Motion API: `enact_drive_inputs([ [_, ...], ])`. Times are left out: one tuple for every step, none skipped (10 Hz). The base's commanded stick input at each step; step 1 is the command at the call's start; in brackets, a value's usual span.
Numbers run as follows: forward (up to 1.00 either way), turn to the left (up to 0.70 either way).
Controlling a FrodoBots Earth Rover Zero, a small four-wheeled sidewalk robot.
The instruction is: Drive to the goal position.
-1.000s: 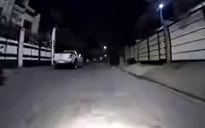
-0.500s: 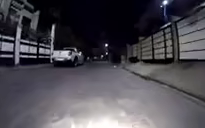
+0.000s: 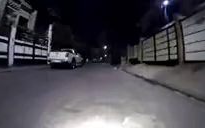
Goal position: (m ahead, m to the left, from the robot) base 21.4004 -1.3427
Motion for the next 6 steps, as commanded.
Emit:
enact_drive_inputs([
  [1.0,0.05],
  [1.0,0.05],
  [1.0,0.05],
  [1.0,0.05],
  [1.0,0.05],
  [1.0,0.05],
])
